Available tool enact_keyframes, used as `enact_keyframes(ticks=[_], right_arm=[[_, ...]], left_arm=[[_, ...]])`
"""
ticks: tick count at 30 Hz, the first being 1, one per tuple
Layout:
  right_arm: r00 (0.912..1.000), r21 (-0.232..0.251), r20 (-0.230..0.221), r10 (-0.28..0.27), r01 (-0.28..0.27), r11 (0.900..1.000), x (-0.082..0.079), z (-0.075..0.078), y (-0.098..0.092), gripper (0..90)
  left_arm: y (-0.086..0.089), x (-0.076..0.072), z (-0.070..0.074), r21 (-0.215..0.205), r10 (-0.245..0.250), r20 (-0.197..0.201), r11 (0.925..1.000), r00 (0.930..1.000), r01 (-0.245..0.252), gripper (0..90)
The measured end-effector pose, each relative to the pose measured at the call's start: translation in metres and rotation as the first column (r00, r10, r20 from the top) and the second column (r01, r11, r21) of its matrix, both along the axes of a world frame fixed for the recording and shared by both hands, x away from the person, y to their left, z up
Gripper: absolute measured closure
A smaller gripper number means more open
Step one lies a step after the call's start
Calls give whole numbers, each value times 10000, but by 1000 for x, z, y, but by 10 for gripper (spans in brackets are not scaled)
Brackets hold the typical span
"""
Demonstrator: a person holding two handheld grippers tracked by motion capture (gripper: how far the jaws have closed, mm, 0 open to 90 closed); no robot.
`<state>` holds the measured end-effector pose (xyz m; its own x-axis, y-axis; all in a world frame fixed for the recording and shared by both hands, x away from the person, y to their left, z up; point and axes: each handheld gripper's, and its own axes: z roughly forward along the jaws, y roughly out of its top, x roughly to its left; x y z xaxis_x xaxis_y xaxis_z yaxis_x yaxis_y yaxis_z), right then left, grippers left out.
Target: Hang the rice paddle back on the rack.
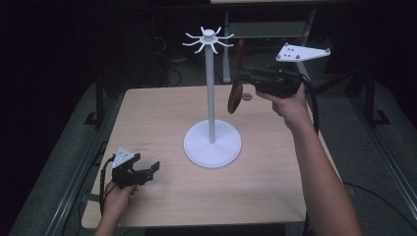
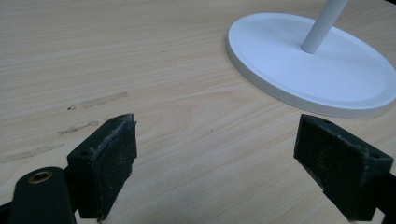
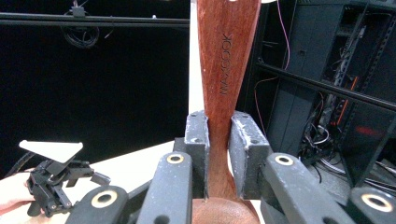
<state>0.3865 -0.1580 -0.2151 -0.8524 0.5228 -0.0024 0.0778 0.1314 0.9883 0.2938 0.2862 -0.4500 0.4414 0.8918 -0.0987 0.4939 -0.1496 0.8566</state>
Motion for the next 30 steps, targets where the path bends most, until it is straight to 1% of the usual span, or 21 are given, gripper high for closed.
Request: enact_keyframes(ticks=[3,7,13,15,20,21,23,30], right_arm=[[9999,73,-14,143,-142,9999,2,2,2,776],[9997,69,-18,239,-239,9997,4,4,6,776],[9993,-72,-12,380,-380,9992,8,6,14,776],[9993,-147,-33,362,-362,9992,8,6,17,776],[9994,-269,-102,336,-339,9991,12,6,23,776],[9994,-289,-118,326,-329,9990,13,6,24,776],[9995,-360,-152,279,-285,9989,14,6,26,776],[9997,-572,-97,218,-224,9981,14,6,32,775]], left_arm=[[0,1,-1,102,-73,-42,9999,10000,73,127],[1,0,-1,-45,15,-38,10000,10000,-15,126],[2,0,-1,-2,-8,-44,10000,10000,8,126],[1,0,-1,-60,1,-6,10000,10000,-1,126],[1,-1,0,7,-38,-78,10000,10000,38,126],[1,0,-1,-43,-38,1,10000,10000,38,126],[1,0,-1,-33,-34,-26,10000,10000,34,126],[2,-1,-1,-42,-40,-12,10000,10000,39,126]])
